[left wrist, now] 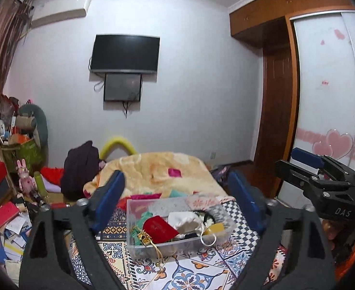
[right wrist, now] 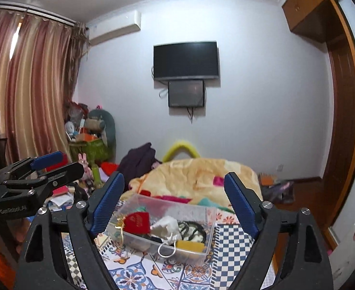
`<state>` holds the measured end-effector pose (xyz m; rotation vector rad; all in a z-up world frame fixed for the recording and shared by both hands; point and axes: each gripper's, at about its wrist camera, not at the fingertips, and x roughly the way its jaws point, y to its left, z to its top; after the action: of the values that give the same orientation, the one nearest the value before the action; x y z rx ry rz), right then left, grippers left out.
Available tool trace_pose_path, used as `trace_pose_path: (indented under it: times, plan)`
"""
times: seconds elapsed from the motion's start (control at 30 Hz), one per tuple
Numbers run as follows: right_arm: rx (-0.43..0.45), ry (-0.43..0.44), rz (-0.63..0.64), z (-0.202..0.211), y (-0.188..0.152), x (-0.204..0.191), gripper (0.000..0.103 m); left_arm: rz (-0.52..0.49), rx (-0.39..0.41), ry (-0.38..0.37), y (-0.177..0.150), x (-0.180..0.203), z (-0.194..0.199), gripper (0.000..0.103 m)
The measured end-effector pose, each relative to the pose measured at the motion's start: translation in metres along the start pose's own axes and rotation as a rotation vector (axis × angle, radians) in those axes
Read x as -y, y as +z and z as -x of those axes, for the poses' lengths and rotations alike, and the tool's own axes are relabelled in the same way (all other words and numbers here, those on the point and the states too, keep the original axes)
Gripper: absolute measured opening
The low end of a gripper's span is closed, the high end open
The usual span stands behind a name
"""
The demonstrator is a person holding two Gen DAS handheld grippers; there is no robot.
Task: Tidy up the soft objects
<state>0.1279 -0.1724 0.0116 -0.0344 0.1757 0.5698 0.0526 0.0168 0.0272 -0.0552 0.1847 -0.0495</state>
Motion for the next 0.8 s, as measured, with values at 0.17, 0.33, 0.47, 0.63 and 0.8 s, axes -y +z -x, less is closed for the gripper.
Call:
trace_pose_path:
  times: [0.17, 0.33, 0.47, 0.63, 0.8]
  plan:
    - [0.048, -0.003, 0.001, 0.011, -0.002, -0.005, 0.102, -0.006, 0.037, 0.021, 0.002, 0.004, 0.017, 0.102]
    - [0.059, -0.006, -0.019, 0.016, -0.004, -0.006, 0.103, -0.009, 0.042, 0.027, 0.001, 0.006, 0.024, 0.103]
    - [0.050, -0.003, -0.028, 0.015, -0.005, -0.006, 0.103, -0.021, 0.048, 0.028, -0.001, 0.011, 0.026, 0.103]
    - [0.040, -0.002, -0.038, 0.017, -0.009, -0.003, 0.103, -0.027, 0.046, 0.030, -0.003, 0.014, 0.026, 0.103]
    - [0.035, -0.002, -0.044, 0.018, -0.009, -0.001, 0.103, -0.021, 0.043, 0.027, -0.003, 0.013, 0.026, 0.103]
